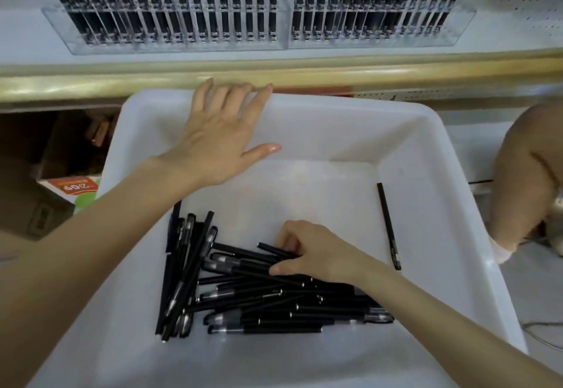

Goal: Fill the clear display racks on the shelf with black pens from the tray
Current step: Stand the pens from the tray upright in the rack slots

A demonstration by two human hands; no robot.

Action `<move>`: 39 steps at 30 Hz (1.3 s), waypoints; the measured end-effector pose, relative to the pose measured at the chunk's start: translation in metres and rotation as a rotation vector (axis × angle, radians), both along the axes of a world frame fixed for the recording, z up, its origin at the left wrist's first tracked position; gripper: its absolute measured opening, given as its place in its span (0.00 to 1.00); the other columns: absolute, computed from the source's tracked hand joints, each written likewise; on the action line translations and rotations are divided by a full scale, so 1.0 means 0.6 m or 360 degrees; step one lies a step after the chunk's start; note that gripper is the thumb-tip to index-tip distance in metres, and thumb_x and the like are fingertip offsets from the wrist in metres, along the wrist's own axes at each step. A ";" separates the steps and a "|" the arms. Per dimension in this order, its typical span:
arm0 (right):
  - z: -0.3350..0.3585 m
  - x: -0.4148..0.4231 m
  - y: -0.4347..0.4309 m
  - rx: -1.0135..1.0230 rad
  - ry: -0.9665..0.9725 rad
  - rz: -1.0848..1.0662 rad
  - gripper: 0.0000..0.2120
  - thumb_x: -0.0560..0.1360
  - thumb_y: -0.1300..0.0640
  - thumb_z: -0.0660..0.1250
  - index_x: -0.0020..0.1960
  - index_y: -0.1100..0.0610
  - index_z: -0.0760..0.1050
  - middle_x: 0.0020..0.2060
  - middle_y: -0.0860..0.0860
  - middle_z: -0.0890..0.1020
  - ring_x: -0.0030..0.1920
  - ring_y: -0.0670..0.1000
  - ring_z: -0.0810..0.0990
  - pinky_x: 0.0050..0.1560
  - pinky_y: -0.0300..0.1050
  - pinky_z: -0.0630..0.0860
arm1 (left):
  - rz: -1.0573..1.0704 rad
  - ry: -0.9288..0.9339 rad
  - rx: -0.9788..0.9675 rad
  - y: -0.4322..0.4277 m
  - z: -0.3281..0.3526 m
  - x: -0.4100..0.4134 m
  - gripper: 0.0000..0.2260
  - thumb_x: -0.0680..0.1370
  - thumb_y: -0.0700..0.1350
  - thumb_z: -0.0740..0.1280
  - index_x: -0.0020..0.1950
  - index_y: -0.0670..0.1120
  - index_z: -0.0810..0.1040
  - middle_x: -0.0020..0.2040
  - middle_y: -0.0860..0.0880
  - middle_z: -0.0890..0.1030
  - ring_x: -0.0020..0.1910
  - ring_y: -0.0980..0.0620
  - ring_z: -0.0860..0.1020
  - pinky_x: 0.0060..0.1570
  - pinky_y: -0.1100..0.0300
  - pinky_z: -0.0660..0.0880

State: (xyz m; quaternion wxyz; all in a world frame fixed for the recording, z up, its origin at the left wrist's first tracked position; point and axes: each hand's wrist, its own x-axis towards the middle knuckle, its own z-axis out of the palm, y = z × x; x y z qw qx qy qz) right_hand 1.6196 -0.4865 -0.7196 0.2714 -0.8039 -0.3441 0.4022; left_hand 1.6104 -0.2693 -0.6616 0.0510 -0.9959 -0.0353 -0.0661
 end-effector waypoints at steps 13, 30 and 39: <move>0.081 0.082 -0.003 0.0213 0.0018 -0.0385 0.08 0.75 0.54 0.70 0.44 0.58 0.83 0.27 0.49 0.79 0.23 0.44 0.71 0.26 0.32 0.67 | 0.0053 -0.0028 -0.0680 -0.003 0.048 0.006 0.38 0.74 0.73 0.43 0.74 0.52 0.64 0.68 0.49 0.69 0.69 0.47 0.63 0.70 0.52 0.54; 0.271 0.275 -0.038 0.0402 -0.0294 -0.0286 0.07 0.71 0.58 0.73 0.44 0.61 0.84 0.30 0.51 0.81 0.27 0.44 0.76 0.28 0.36 0.74 | -0.0196 -0.0319 -0.2147 -0.069 0.116 0.127 0.04 0.71 0.42 0.71 0.36 0.44 0.81 0.30 0.47 0.80 0.25 0.57 0.74 0.27 0.66 0.72; 0.285 0.353 -0.061 0.1392 0.0456 -0.1101 0.08 0.66 0.63 0.71 0.43 0.65 0.78 0.39 0.52 0.84 0.37 0.45 0.83 0.39 0.31 0.78 | -0.0128 -0.0206 -0.2373 -0.111 0.095 0.184 0.05 0.74 0.36 0.70 0.38 0.41 0.80 0.33 0.43 0.83 0.29 0.50 0.81 0.32 0.63 0.77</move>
